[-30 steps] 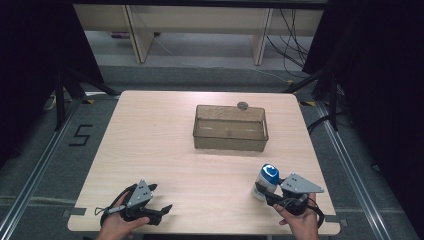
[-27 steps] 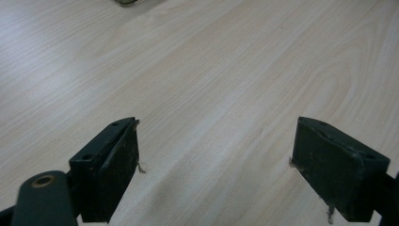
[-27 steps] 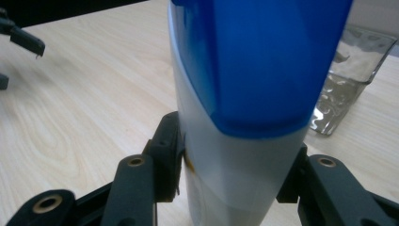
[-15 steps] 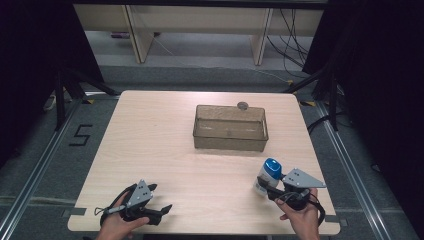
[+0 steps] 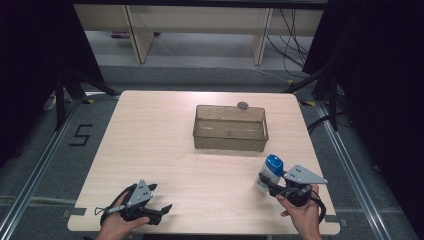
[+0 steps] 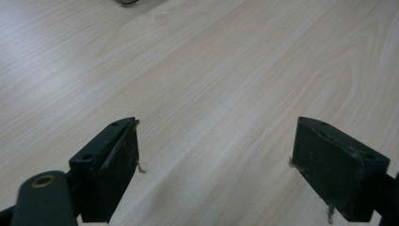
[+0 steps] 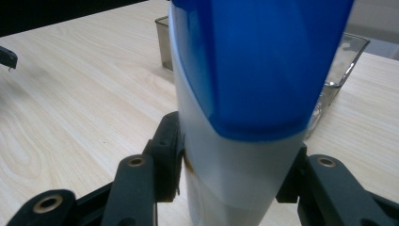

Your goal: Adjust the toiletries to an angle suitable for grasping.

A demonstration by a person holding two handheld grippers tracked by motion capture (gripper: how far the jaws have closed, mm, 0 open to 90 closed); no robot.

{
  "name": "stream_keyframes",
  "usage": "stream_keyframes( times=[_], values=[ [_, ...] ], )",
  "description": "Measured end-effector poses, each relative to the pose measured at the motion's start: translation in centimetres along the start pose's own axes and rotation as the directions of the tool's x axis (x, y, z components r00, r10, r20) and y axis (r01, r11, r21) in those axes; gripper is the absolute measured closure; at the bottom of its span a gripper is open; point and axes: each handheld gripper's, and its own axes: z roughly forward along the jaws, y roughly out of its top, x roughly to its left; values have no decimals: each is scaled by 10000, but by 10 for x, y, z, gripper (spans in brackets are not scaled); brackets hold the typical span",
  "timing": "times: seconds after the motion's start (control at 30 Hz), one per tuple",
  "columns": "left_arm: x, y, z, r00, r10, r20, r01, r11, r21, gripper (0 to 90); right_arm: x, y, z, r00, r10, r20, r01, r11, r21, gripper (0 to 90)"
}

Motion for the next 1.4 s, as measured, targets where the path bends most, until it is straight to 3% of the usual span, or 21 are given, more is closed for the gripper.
stream_keyframes(
  times=[0.13, 0.23, 0.27, 0.37, 0.47, 0.5, 0.6, 0.67, 0.7, 0.73, 0.77, 0.97, 1.0, 1.07, 1.13, 1.17, 1.23, 1.27, 1.3, 1.37, 1.4],
  values=[
    [0, -1, 1, 10000, -20, 14, 20, 9999, -154, 148, 0, 1, 0, 9997, 241, 27, -242, 9996, 175, 556],
    [2, 0, -1, 9999, 121, -56, -120, 9998, 147, 148, -4, 4, 2, 9999, 12, 101, -13, 9999, 108, 556],
    [0, 0, 1, 9999, -124, 20, 125, 9999, -57, 148, -4, 5, 4, 9997, 229, -51, -229, 9997, 51, 556],
    [0, -1, 1, 10000, -69, 17, 69, 9999, -154, 148, -6, 7, 5, 9999, 109, 129, -109, 9999, 44, 556],
    [0, 0, 0, 9999, -89, 65, 90, 9999, -91, 148, -7, 10, 7, 9992, 384, 84, -385, 9992, 60, 557],
    [1, 0, 0, 9999, -84, 92, 85, 9999, -58, 148, -10, 12, 8, 9998, 45, 187, -46, 10000, 20, 557],
    [0, 0, 0, 9999, -95, 60, 96, 9999, -92, 148, -11, 14, 9, 9998, 113, 187, -114, 9999, 73, 557],
    [2, 0, -1, 10000, 92, 1, -92, 9999, 122, 148, -11, 16, 10, 9997, 215, 104, -216, 9997, 91, 557],
    [2, 1, -1, 9999, 113, 11, -113, 9999, 114, 148, -10, 17, 10, 9986, 508, 112, -510, 9986, 141, 557],
    [1, 1, 0, 10000, 31, 46, -31, 10000, 28, 148, -13, 18, 10, 9997, 185, 127, -187, 9998, 118, 557],
    [0, 1, 0, 10000, -28, 65, 28, 10000, -28, 148, -11, 19, 10, 9986, 484, 190, -487, 9987, 139, 557],
    [-1, 1, 4, 9996, -213, 158, 216, 9996, -169, 147, -18, 23, 12, 9992, 373, 138, -375, 9992, 138, 557],
    [1, 2, 3, 9998, 18, 189, -21, 9999, 149, 147, -19, 24, 12, 9994, 316, 160, -318, 9994, 142, 557],
    [-1, 3, 5, 9997, -151, 209, 155, 9997, -190, 147, -21, 24, 12, 9994, 314, 109, -316, 9993, 189, 557],
    [0, 5, 4, 9998, 177, 134, -178, 9998, 84, 147, -22, 25, 12, 9985, 522, 180, -525, 9984, 189, 558],
    [-1, 6, 5, 9996, 39, 280, -37, 10000, -48, 147, -22, 24, 13, 9975, 688, 163, -688, 9976, 34, 558],
    [0, 6, 5, 9996, 253, 146, -254, 9997, 67, 147, -24, 25, 12, 9987, 447, 226, -448, 9990, 58, 558],
    [-2, 7, 9, 9996, -59, 267, 67, 9996, -271, 147, -24, 26, 8, 9983, 500, 298, -504, 9987, 114, 558],
    [0, 9, 8, 9991, 387, 194, -389, 9991, 139, 147, -24, 26, 7, 9982, 499, 340, -503, 9987, 110, 558],
    [0, 9, 9, 9991, 317, 288, -319, 9995, 65, 148, -25, 25, 6, 9984, 444, 354, -443, 9990, -46, 558],
    [-2, 10, 11, 9993, 57, 375, -52, 9999, -134, 147, -26, 25, 3, 9978, 488, 443, -486, 9988, -50, 558]
  ],
)
